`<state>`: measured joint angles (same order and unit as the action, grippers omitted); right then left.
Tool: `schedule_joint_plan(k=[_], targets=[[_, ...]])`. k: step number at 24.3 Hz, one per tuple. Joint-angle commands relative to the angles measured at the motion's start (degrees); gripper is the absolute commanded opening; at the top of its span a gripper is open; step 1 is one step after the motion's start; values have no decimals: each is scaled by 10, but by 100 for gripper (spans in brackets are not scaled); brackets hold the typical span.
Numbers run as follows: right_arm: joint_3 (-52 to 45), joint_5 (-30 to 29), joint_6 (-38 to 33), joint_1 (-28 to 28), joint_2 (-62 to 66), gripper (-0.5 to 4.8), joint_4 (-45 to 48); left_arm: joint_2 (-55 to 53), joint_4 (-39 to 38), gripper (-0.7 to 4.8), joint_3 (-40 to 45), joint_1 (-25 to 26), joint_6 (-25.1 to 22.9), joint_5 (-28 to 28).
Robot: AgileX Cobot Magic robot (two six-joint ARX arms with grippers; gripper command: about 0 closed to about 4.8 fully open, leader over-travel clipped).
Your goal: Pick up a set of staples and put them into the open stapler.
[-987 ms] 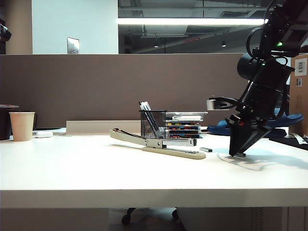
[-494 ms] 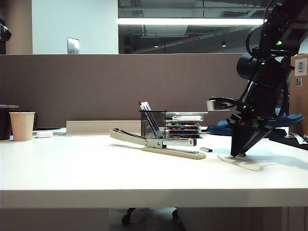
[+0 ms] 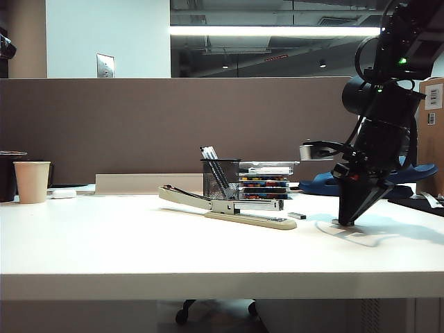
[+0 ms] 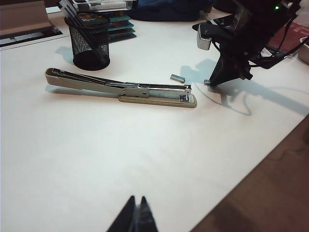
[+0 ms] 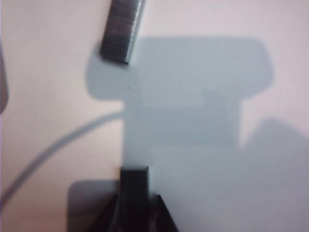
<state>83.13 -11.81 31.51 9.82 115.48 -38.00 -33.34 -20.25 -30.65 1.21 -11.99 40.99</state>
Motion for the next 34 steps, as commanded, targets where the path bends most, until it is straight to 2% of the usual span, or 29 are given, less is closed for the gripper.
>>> schedule_joint_plan(k=[1,17,23,34], targets=[[-8,17,1,0,10,59,-31,1,6,-5,-3,0,0,2],[-8,16,1,1,-19,48,-14,1,7,-5,-3,0,0,2],[-6,-23,-5,2,-40,48,-12,1,17,-5,-3,0,0,2],[109,-36,-31,42,-40,48,-71,1,51,-5,-3,0,-3,18]])
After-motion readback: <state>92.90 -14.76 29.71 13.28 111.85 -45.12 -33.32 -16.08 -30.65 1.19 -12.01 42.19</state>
